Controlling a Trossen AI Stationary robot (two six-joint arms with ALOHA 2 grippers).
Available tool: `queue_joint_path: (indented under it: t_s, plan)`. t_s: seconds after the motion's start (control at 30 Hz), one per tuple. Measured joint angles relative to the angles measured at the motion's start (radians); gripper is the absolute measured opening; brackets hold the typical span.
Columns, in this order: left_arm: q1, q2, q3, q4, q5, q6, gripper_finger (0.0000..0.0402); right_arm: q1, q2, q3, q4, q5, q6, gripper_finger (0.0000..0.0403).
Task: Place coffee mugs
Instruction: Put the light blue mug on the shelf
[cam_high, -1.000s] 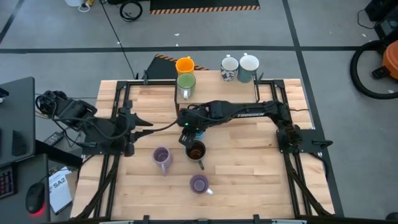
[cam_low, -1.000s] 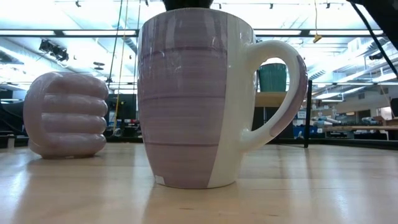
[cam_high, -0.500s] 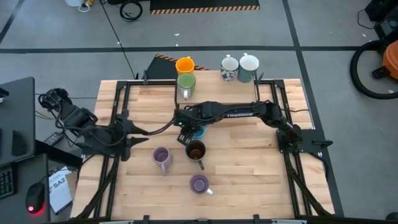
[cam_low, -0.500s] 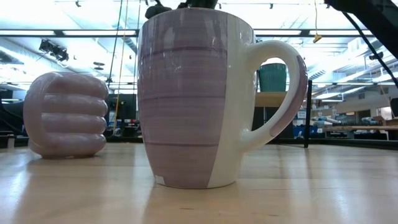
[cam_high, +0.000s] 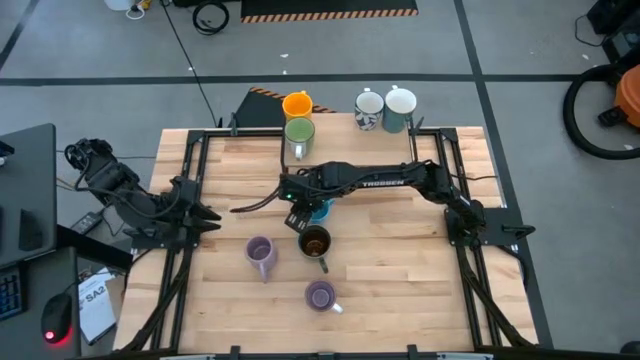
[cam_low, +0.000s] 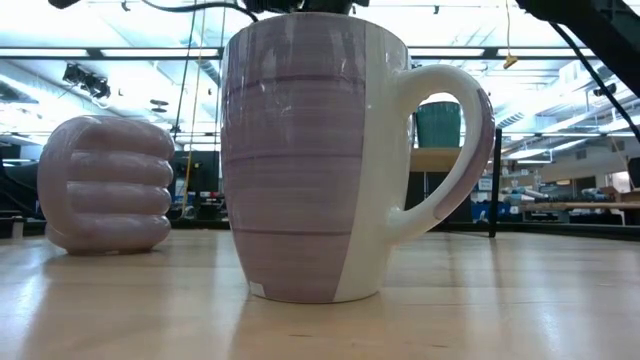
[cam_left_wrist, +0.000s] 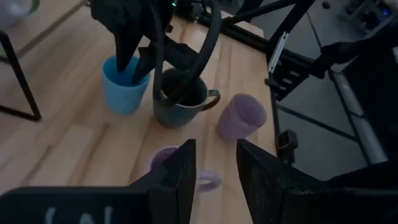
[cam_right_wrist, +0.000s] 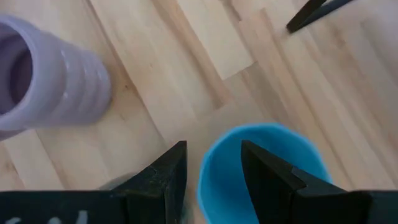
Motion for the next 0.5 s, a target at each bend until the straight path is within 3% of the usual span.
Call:
queue_joint_path:
  t_s: [0.17,0.5]
  plan:
    - [0.0,-0.021,0.006,0.019,0.015,-0.008,0.0121,-0.003,-0.001,-0.043,0.027,-0.055,0.01,0.0157]
    - [0.001,-0.062,0.016,0.092,-0.091,-0.002,0.0121,-0.005,0.0,-0.154,0.097,-0.061,0.005,0.0157]
